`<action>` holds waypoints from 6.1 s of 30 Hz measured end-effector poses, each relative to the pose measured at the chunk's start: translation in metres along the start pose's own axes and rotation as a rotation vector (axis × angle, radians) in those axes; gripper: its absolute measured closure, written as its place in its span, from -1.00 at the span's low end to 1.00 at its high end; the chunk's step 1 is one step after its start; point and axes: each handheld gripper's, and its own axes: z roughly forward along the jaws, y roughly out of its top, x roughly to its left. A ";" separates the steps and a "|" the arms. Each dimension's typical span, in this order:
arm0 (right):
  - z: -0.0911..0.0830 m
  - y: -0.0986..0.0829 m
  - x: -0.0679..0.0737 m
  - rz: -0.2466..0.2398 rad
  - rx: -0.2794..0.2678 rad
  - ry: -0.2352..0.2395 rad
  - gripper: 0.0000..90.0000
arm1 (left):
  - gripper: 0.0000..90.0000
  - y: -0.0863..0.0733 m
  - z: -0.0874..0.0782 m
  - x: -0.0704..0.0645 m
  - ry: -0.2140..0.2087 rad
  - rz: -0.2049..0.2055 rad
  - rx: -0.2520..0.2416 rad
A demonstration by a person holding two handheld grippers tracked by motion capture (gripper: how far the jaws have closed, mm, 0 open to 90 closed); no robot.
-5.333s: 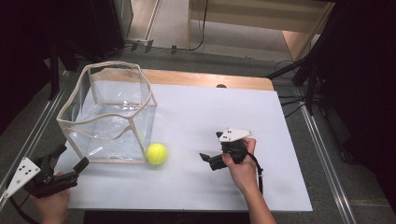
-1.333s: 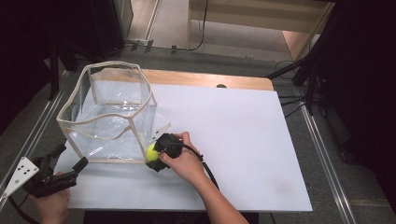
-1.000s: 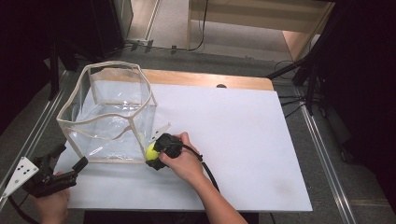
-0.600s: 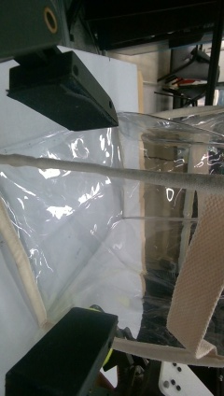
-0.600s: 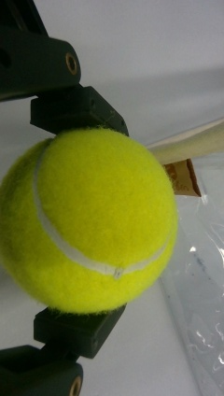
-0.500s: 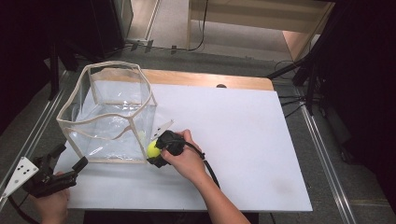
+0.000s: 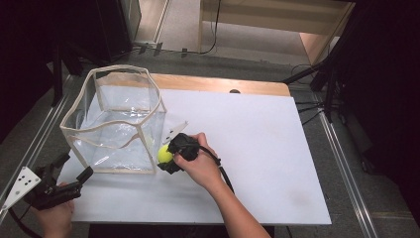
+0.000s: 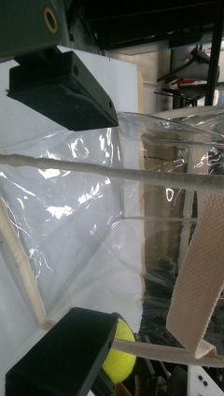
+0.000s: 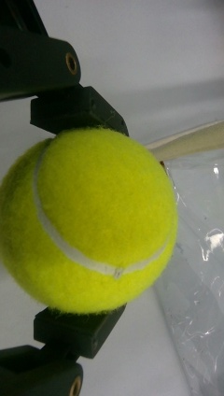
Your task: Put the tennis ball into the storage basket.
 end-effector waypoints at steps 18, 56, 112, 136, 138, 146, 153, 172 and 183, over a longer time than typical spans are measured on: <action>-0.027 0.011 -0.005 -0.004 -0.012 -0.013 -0.48 | -0.86 0.000 0.000 0.000 -0.001 0.006 0.000; -0.068 0.050 -0.012 -0.035 -0.028 0.012 -0.48 | -0.86 0.000 0.001 -0.001 0.002 0.014 0.005; -0.105 0.101 -0.019 -0.084 -0.053 0.021 -0.48 | -0.86 0.000 0.001 0.000 -0.002 0.010 0.000; -0.116 0.128 -0.022 -0.089 -0.054 0.014 -0.48 | -0.86 0.000 0.001 0.000 -0.003 0.006 -0.001; -0.116 0.130 -0.023 -0.092 -0.054 0.014 -0.48 | -0.86 0.000 0.001 0.000 -0.002 0.003 -0.002; -0.113 0.138 -0.024 -0.099 -0.054 0.020 -0.48 | -0.86 0.000 0.001 0.000 -0.003 0.005 -0.002; -0.108 0.147 -0.024 -0.106 -0.053 0.019 -0.48 | -0.86 0.000 0.001 0.000 -0.001 0.001 -0.003; -0.088 0.166 -0.023 -0.120 -0.030 0.033 -0.48 | -0.86 0.000 0.000 0.001 -0.001 -0.005 -0.008; -0.075 0.171 -0.025 -0.111 -0.016 0.038 -0.48 | -0.86 0.000 0.000 0.001 -0.001 -0.005 -0.011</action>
